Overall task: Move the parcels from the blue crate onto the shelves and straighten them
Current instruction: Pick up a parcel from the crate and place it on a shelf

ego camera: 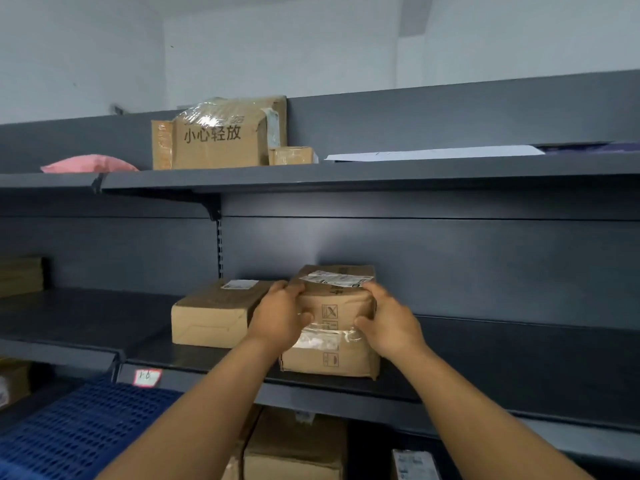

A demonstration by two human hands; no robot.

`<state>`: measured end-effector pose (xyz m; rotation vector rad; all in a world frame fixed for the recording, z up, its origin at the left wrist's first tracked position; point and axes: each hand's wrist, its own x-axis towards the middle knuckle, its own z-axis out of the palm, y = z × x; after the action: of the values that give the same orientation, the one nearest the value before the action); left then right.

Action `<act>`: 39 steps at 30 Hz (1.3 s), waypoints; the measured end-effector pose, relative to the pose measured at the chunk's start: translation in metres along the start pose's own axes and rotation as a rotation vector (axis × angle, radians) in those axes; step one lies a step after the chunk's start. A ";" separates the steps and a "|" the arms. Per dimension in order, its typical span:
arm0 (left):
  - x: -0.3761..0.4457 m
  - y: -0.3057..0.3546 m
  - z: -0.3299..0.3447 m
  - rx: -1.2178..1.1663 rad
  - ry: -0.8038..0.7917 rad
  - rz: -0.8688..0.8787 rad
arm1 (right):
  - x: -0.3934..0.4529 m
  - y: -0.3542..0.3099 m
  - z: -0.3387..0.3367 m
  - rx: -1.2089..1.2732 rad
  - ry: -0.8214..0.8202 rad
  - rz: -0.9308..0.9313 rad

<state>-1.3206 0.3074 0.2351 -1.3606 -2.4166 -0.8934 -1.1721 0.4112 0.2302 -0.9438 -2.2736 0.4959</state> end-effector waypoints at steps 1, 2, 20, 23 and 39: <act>0.005 -0.002 0.002 0.027 0.000 0.010 | 0.005 -0.001 0.003 0.001 -0.006 0.009; 0.009 -0.003 0.003 0.055 0.000 0.017 | 0.010 -0.002 0.005 0.003 -0.010 0.017; -0.035 0.064 0.037 0.214 -0.037 0.455 | -0.051 0.042 -0.015 -0.366 -0.036 0.074; -0.054 0.091 0.055 0.186 -0.102 0.528 | -0.079 0.063 -0.028 -0.416 -0.034 0.146; -0.220 0.224 0.123 0.007 -0.422 0.795 | -0.297 0.164 -0.113 -0.532 0.021 0.541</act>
<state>-1.0026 0.3156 0.1232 -2.4207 -1.7868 -0.4049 -0.8508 0.3159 0.1055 -1.8387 -2.1518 0.0835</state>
